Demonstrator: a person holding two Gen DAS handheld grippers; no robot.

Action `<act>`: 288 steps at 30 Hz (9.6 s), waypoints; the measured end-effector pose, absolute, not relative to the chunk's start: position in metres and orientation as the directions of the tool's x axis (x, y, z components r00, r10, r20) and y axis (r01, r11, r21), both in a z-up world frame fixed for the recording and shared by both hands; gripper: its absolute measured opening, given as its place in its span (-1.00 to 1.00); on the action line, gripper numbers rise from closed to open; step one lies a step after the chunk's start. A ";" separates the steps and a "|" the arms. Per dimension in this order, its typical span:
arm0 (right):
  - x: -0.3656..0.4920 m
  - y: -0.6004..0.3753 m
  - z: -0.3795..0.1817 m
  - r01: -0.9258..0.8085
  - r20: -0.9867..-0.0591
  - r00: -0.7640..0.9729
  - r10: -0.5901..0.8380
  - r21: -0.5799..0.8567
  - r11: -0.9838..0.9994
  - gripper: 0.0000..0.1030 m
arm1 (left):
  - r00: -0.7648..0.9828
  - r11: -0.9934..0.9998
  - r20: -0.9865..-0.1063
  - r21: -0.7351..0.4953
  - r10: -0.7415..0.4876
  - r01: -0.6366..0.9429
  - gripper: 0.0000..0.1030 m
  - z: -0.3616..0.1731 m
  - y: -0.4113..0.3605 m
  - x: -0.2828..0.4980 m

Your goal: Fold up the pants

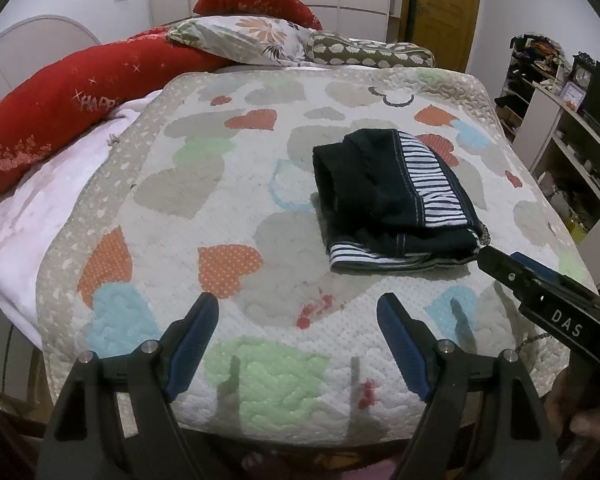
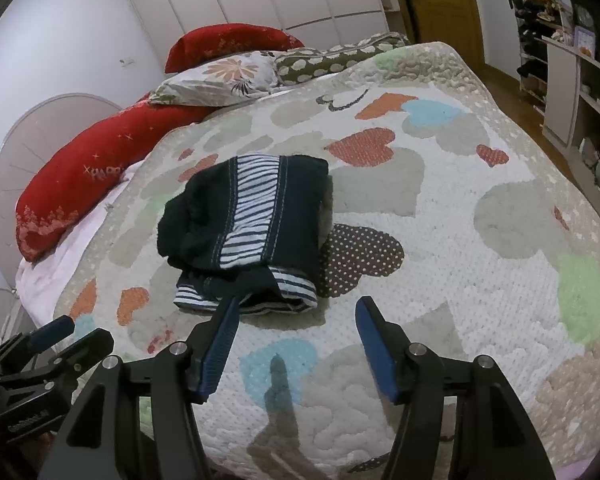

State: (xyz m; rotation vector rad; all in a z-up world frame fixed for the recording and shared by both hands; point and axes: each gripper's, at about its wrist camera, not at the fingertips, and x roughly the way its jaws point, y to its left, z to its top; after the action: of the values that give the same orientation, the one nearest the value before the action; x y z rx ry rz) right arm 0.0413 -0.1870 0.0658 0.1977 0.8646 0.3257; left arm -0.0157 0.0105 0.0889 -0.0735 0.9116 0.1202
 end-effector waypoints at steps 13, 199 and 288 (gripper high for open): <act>0.047 -0.191 0.059 -0.207 -0.703 0.593 0.393 0.339 0.918 0.30 | 0.576 0.975 -0.815 -0.169 -0.058 -0.142 0.56 0.074 0.037 0.004; 0.074 -0.126 0.044 -0.181 -0.792 0.584 0.175 0.083 0.980 0.31 | 0.779 0.978 -0.622 -0.201 -0.086 -0.052 0.99 0.057 0.068 0.070; 0.071 -0.119 0.038 -0.188 -0.797 0.580 0.170 0.072 0.980 0.40 | 0.658 0.967 -0.734 -0.251 -0.167 -0.035 1.00 0.031 0.062 0.079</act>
State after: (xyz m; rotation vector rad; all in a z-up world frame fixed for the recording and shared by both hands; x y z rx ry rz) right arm 0.0707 -0.1188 0.0379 -0.0206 0.9286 0.2089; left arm 0.0793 0.0616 0.0310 -0.2527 0.8518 -0.0755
